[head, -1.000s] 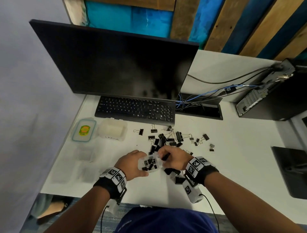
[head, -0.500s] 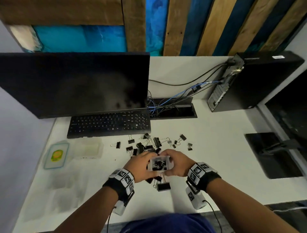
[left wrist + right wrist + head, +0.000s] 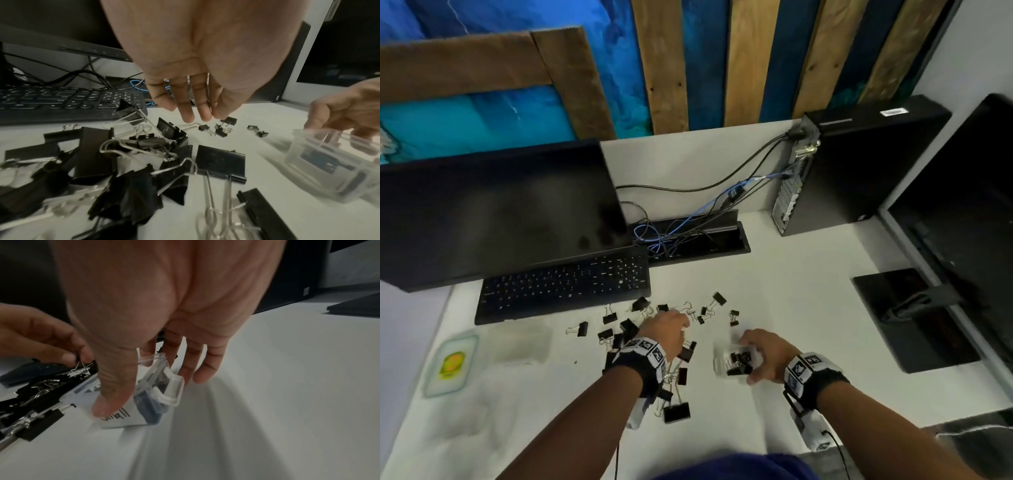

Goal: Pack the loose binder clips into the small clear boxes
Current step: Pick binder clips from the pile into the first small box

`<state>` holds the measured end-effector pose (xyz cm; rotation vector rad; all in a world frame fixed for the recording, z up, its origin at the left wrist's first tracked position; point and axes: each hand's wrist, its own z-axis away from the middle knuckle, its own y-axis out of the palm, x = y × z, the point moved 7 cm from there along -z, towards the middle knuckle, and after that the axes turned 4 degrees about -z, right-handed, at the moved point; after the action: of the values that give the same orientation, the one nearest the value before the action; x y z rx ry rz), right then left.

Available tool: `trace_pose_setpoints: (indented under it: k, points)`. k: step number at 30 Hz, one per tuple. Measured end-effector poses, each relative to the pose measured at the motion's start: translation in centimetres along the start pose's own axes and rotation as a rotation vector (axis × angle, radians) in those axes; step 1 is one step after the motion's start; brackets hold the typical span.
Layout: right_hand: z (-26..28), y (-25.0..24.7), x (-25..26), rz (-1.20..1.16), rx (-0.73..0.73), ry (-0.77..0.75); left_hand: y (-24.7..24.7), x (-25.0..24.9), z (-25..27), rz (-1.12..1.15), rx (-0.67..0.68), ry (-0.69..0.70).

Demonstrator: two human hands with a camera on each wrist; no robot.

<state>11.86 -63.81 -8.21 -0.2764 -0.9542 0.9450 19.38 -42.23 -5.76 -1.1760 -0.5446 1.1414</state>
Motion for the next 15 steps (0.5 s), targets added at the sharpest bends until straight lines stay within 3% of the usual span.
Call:
trace_pose_setpoints:
  k: [4,8,15]
  points:
    - [-0.6,-0.5,-0.5,-0.015,0.010,-0.044,0.7,-1.1,-2.3,-0.021,0.071,-0.053]
    - [-0.9,-0.7,-1.6,-0.048,0.020,-0.078,1.8,-2.0,-3.4,-0.185,0.155,-0.106]
    - [-1.4,-0.8,-2.4,-0.066,0.046,-0.129,2.5,-2.8,-3.6,-0.283,0.151,-0.187]
